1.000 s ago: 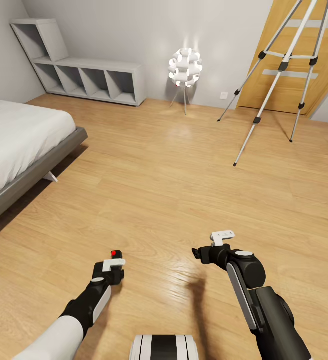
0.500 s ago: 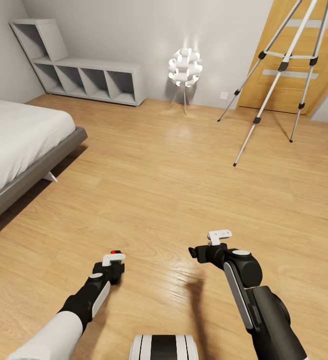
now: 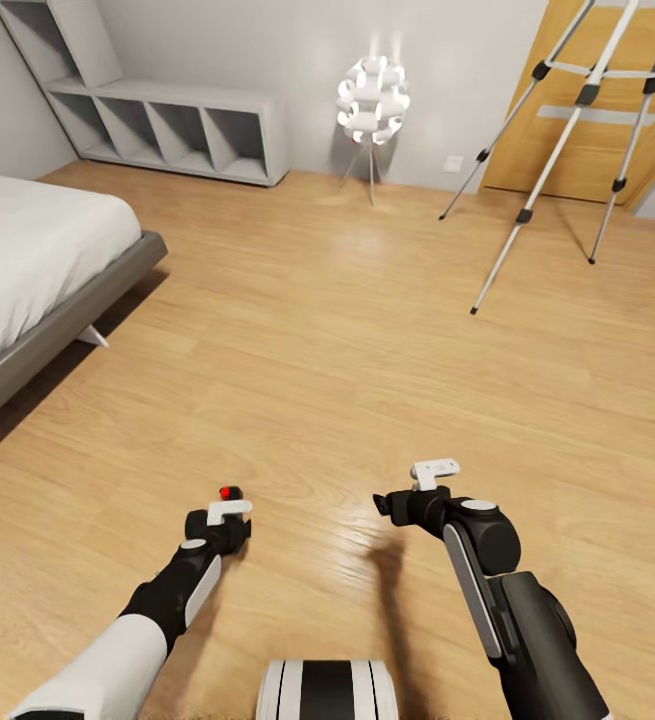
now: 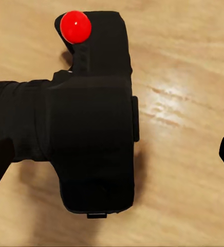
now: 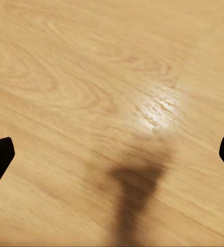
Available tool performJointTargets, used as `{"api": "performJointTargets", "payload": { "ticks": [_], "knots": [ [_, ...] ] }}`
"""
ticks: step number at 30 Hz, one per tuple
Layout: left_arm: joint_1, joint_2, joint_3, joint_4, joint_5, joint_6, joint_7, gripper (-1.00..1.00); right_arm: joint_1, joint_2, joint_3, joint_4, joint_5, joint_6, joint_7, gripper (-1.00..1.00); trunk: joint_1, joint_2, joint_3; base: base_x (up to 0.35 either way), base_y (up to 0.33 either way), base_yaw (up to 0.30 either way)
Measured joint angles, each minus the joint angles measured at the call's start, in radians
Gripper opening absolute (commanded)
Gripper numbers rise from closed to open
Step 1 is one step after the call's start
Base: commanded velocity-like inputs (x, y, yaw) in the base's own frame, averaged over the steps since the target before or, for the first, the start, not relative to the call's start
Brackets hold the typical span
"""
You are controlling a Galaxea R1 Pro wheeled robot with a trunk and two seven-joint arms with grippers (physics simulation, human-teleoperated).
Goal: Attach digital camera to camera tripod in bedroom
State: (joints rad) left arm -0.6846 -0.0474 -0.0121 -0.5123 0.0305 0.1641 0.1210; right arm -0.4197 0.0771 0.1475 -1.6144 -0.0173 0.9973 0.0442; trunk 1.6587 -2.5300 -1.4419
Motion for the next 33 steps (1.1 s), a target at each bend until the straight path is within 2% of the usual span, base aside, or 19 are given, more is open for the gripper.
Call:
{"api": "performJointTargets", "payload": {
  "ticks": [17,30,33],
  "knots": [
    [-0.003,0.003,0.001,0.000,-0.002,0.000,-0.002,1.00,0.000,0.001,0.016,0.000,0.000,0.000,0.000,1.00,0.008,-0.004,-0.066,0.000,0.000,0.000],
    [-0.003,0.006,0.001,0.000,-0.004,-0.002,0.000,1.00,0.001,0.001,0.022,0.000,0.000,0.000,0.000,1.00,0.008,-0.004,-0.066,0.000,0.000,0.000],
    [-0.003,0.006,0.001,0.000,-0.004,-0.002,0.000,1.00,0.001,0.001,0.023,0.000,0.000,0.000,0.000,1.00,0.009,-0.005,-0.077,0.000,0.000,0.000]
  ]
}}
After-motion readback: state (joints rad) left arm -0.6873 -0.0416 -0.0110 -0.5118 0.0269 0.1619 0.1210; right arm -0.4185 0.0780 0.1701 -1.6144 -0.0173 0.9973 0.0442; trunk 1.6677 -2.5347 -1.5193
